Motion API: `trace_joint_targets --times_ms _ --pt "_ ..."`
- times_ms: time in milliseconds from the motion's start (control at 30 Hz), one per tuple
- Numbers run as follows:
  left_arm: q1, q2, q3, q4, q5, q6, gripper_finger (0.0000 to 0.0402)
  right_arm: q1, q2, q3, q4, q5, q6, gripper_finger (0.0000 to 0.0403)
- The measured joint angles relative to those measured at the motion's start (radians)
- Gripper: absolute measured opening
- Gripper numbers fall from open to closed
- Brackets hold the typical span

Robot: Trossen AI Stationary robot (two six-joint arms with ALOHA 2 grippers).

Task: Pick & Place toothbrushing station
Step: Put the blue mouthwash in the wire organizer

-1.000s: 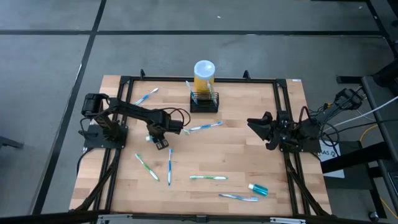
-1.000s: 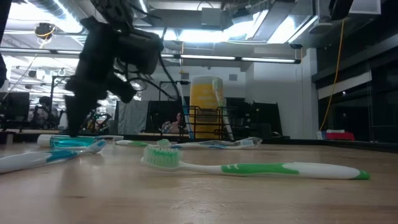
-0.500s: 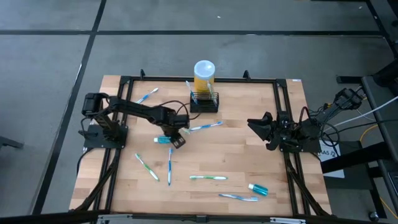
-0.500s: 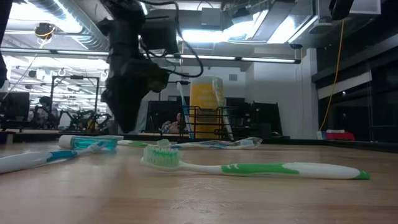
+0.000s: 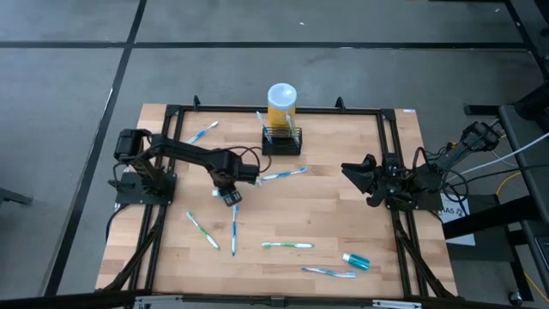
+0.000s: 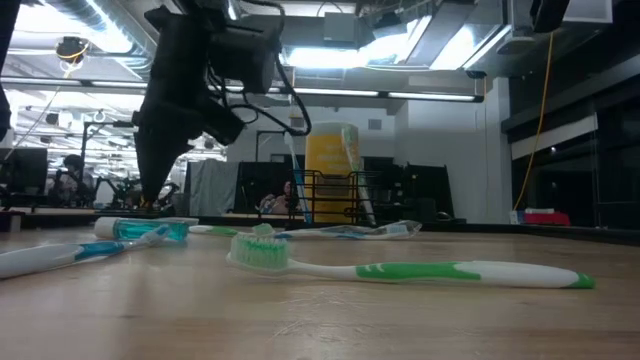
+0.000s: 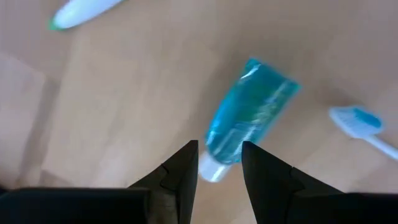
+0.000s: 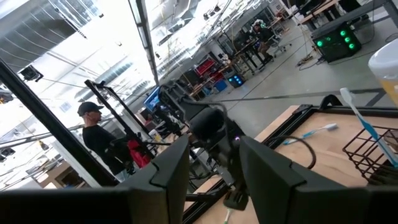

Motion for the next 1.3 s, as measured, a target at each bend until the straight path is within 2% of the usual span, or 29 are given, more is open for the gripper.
trace_joint_targets --times_ms 433,800,867,1033,1167,1300 --pt "-0.032 0.089 0.019 0.148 0.068 -0.043 0.0118 0.000 0.000 0.000 0.000 0.001 0.004 0.0146" --pt "0.040 0.124 0.105 0.358 0.094 -0.067 0.0118 0.000 0.000 0.000 0.000 0.008 0.008 0.0145" --pt "0.048 0.149 0.144 0.325 0.081 -0.050 0.0118 0.000 0.000 0.000 0.004 0.008 0.008 0.0145" --pt "0.040 0.158 0.218 0.105 -0.018 0.065 0.0118 0.000 0.000 0.000 0.020 0.008 0.000 0.0145" --pt "0.021 0.093 0.185 -0.052 -0.059 0.087 0.0130 0.000 0.000 0.000 0.023 0.008 -0.008 0.0145" --pt "-0.010 -0.034 0.103 -0.034 -0.006 0.064 0.0159 0.000 0.000 0.000 0.022 0.008 -0.017 0.0145"
